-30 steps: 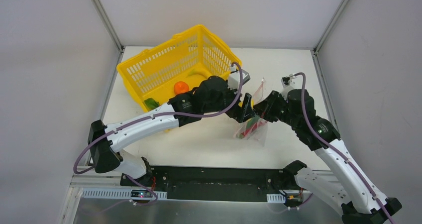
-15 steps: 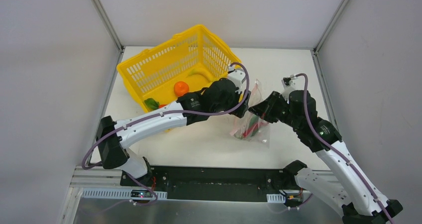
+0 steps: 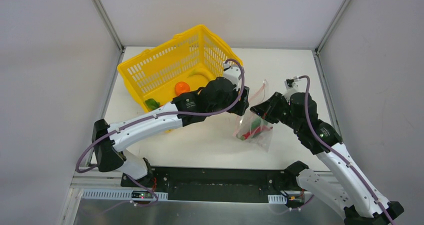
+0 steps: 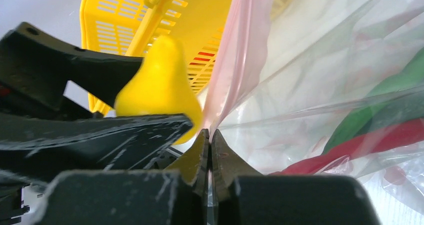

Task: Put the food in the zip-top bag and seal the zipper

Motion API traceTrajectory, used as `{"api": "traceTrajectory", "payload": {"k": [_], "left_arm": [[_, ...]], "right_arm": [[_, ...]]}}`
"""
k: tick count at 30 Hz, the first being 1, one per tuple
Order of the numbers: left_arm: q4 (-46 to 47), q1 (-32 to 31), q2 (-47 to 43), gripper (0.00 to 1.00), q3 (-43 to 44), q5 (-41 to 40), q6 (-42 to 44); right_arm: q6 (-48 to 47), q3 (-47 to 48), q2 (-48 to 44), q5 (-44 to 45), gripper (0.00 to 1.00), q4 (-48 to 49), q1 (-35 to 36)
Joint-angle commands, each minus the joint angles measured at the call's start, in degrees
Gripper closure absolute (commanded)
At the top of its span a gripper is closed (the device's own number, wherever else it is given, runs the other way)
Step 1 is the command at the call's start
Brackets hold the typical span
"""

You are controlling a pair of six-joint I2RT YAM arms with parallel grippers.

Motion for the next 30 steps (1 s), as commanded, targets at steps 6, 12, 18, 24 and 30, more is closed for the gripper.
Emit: {"api": "traceTrajectory", "payload": {"k": [6, 12, 18, 24, 30], "left_arm": [[-4.98, -0.35, -6.96, 0.53, -1.01, -1.36, 1.6], [-5.65, 0.09, -7.04, 0.48, -1.97, 7.32, 3.55], [-5.51, 0.24, -4.82, 0.48, -1.32, 12.46, 3.09], [-12.66, 0.27, -0.77, 0.48, 2.99, 10.35, 3.89], [-19.07, 0.14, 2.9, 0.5, 5.81, 4.79, 3.39]], "right_arm": [[-4.65, 0.42, 0.62, -0.71, 0.99, 0.53, 0.19], [-7.75, 1.47, 1.73, -3.16, 0.99, -0.05, 0.24], [-11.3, 3.13, 2.76, -6.65, 0.99, -0.83, 0.23], [-12.55, 2.78, 2.46, -7.44, 0.99, -1.11, 0.22], [-13.99, 3.22, 2.78, -8.24, 0.99, -1.76, 0.22]]}}
